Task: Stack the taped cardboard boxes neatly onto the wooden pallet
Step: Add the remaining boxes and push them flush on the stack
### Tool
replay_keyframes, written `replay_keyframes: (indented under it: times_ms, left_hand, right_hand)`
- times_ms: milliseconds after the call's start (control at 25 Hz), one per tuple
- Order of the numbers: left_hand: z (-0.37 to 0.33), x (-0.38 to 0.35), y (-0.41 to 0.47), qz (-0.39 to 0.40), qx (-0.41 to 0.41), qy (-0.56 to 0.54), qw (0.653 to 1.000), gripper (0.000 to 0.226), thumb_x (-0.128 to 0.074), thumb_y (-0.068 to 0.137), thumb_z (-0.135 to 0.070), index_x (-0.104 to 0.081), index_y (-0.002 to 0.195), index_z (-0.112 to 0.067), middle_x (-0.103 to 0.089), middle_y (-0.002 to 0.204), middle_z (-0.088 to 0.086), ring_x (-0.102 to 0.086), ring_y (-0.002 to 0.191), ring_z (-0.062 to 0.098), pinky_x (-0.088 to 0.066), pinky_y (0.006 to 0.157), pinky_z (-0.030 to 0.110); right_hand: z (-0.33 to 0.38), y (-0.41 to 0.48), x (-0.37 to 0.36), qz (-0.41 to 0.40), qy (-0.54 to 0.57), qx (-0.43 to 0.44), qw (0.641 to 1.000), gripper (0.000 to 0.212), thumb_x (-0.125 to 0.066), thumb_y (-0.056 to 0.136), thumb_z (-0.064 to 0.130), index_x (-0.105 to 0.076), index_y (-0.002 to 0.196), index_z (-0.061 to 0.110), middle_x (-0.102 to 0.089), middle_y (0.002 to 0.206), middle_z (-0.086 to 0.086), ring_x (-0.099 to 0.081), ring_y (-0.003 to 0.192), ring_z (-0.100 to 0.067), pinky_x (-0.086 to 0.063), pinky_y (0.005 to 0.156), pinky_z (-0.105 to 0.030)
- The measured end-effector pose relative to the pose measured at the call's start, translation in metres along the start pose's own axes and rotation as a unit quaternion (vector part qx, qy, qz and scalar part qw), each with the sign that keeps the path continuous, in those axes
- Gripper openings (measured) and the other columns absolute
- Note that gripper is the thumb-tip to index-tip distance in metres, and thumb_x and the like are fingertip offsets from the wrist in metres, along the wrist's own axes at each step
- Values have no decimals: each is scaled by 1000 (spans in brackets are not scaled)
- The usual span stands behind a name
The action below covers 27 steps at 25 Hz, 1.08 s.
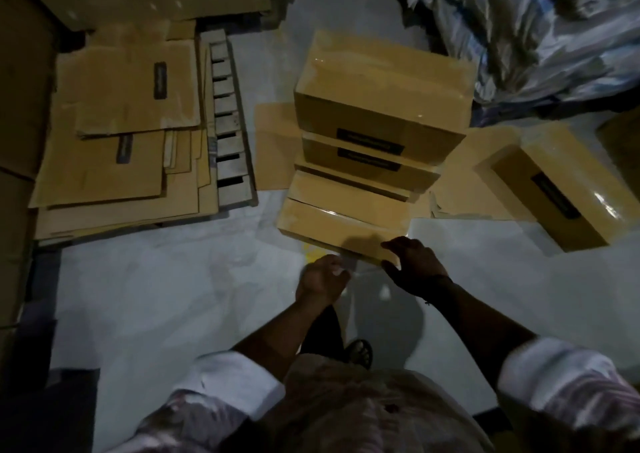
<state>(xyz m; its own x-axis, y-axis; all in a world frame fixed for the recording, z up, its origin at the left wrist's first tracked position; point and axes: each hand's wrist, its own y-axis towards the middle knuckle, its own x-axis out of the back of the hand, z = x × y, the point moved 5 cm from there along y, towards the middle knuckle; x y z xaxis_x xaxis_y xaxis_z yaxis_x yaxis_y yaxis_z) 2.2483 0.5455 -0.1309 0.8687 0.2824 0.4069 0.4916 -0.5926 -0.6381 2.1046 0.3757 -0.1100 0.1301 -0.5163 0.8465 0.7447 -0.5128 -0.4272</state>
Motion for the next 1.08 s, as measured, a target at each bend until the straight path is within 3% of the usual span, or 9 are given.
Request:
replay_keyframes:
  times_ms: [80, 200, 360, 480, 560, 640, 760, 920, 1080]
  left_hand:
    - [-11, 9, 36, 16, 19, -4, 1000, 43, -73, 93, -33, -67, 132, -17, -70, 127, 6, -66, 118, 25, -50, 100, 29]
    - [-24, 22, 91, 9, 23, 9, 1000, 52, -64, 87, -57, -66, 130, -28, -69, 129, -1, -65, 120, 25, -53, 100, 42]
    - [-20, 25, 162, -14, 71, -19, 997, 58, -63, 83, -57, -59, 135, -33, -71, 125, -4, -68, 113, 23, -55, 97, 44]
    - [-8, 6, 204, -32, 104, -41, 993, 59, -62, 87, -53, -57, 139, -25, -67, 129, 5, -64, 117, 30, -53, 100, 42]
    - [1, -14, 232, -45, 100, -16, 994, 63, -56, 95, -55, -51, 147, -21, -64, 132, 9, -62, 119, 33, -50, 96, 34]
    - [24, -45, 264, -92, 97, -12, 991, 66, -47, 98, -59, -51, 149, -16, -65, 133, 10, -63, 118, 32, -45, 90, 34]
    - [64, -100, 315, -182, 130, -72, 972, 73, -55, 92, -61, -60, 137, -4, -65, 128, 20, -63, 118, 40, -49, 93, 40]
    - [109, -168, 380, -195, 215, -98, 952, 72, -66, 94, -53, -44, 153, -18, -29, 163, 16, -30, 149, 38, -42, 110, 49]
    - [142, -221, 424, -284, 238, -117, 921, 77, -74, 89, -48, -41, 150, -15, -25, 159, 21, -14, 152, 37, -35, 111, 51]
  right_hand:
    - [-3, 37, 11, 28, -26, -2, 999, 51, -53, 98, 46, -46, 146, 29, -48, 149, -1, -47, 130, -27, -44, 104, -41]
    - [-9, 88, 24, 63, -52, 11, 997, 53, -54, 98, 44, -45, 148, 26, -47, 149, -4, -46, 131, -30, -45, 104, -44]
    - [-20, 157, 31, 113, -73, 50, 990, 55, -58, 95, 42, -48, 146, 22, -48, 146, -9, -45, 128, -35, -46, 99, -48]
    - [-33, 214, 18, 144, -78, 86, 983, 55, -60, 94, 40, -50, 144, 20, -51, 143, -9, -48, 126, -35, -48, 98, -48]
    - [-46, 249, -3, 153, -73, 110, 979, 56, -60, 93, 41, -51, 144, 20, -52, 142, -7, -49, 128, -32, -48, 101, -47]
    - [-60, 292, -34, 164, -102, 141, 971, 56, -56, 96, 45, -46, 147, 24, -47, 148, -3, -44, 134, -27, -44, 106, -45]
    - [-89, 357, -93, 180, -178, 218, 942, 57, -47, 100, 50, -38, 152, 29, -34, 158, 1, -33, 143, -23, -36, 113, -41]
    - [-148, 453, -163, 178, -210, 280, 920, 58, -48, 95, 54, -41, 148, 30, -37, 157, -2, -38, 141, -28, -45, 105, -47]
    - [-193, 518, -228, 185, -172, 301, 920, 67, -42, 94, 61, -23, 150, 28, -30, 158, -9, -32, 143, -36, -44, 104, -59]
